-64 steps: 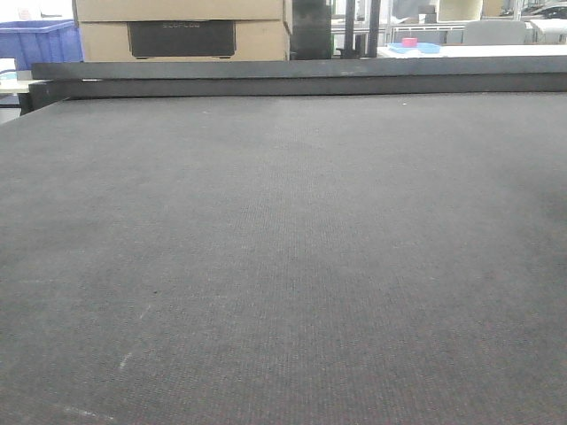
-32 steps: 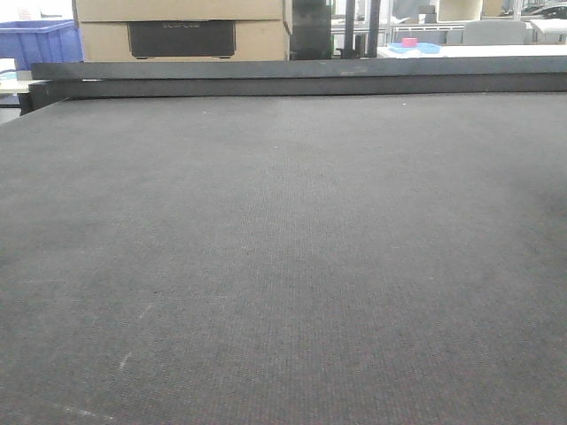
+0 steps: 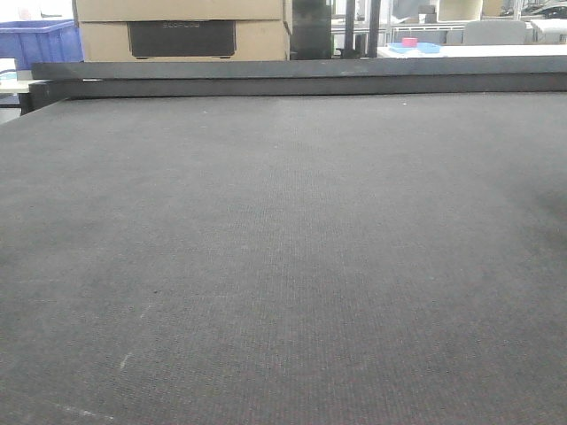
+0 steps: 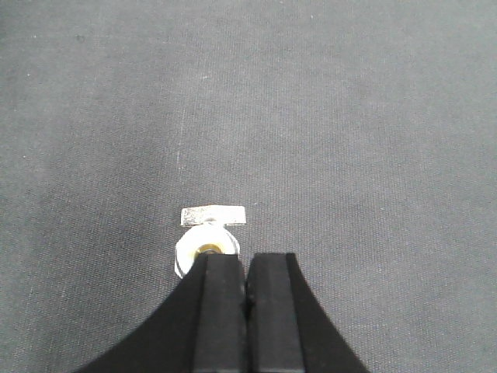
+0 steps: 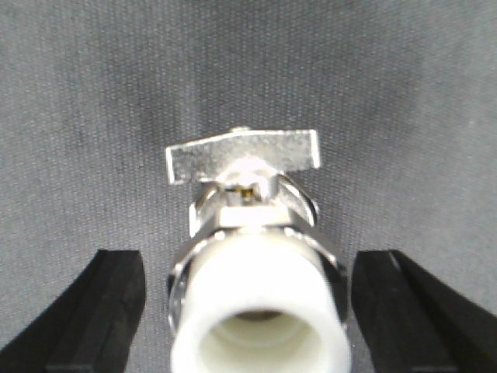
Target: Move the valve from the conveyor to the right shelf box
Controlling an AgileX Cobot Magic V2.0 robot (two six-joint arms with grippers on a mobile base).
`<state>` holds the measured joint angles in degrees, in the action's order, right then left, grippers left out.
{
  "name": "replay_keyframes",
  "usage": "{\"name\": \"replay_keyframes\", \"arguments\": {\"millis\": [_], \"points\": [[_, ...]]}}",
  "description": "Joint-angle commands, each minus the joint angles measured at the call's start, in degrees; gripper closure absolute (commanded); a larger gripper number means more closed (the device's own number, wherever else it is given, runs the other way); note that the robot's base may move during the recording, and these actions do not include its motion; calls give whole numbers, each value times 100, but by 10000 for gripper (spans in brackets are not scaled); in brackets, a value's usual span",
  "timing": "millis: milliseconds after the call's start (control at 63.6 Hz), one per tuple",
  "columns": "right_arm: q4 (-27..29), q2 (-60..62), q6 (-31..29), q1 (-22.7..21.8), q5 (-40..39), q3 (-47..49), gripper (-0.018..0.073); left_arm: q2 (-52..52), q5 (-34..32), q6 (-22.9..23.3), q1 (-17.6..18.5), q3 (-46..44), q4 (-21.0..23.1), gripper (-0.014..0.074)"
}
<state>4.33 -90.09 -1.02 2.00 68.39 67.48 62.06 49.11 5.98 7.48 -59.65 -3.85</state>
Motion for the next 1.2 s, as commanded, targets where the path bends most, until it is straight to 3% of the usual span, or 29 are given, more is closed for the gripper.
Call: {"name": "replay_keyframes", "arguments": {"millis": [0, 1180], "points": [[-25, -11, -56, -19, -73, 43, 129, -9, -34, 28, 19, -49, 48, 707], [-215, -23, -56, -19, -192, 43, 136, -9, -34, 28, 19, -49, 48, 707]]}}
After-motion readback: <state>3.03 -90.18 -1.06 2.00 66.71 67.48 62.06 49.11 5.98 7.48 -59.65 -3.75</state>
